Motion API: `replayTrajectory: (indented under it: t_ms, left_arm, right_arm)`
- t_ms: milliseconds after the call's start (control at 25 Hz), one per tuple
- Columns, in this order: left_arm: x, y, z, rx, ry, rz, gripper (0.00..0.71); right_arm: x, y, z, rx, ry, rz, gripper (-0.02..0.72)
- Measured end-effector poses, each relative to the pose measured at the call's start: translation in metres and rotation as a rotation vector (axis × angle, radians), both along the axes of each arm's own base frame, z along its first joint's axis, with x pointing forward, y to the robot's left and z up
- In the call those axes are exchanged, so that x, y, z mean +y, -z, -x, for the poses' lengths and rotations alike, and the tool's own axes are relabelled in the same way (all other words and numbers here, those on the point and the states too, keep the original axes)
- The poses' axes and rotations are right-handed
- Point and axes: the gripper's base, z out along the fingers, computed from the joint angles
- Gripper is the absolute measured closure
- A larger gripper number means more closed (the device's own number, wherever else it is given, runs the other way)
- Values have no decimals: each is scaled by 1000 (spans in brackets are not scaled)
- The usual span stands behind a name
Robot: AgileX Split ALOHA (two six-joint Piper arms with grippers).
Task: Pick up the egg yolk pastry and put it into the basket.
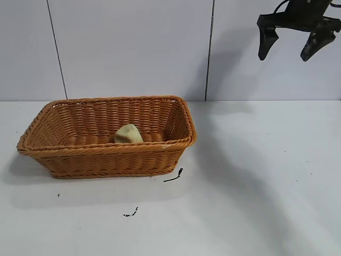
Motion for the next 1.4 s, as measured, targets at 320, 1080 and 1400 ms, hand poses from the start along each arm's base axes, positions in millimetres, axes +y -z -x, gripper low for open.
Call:
replayTrajectory:
  t_ms: [320,1080,1400]
  left_arm:
    - [0,0,0,0,0,0,14]
    - [0,0,0,0,0,0,14]
    - [0,0,0,0,0,0,14]
  right_arm:
    - [2,-37,94,103,-1,-4,22]
    - [5,11,374,75,-26,21,22]
    - [5,16,436,-220,-7,22,22]
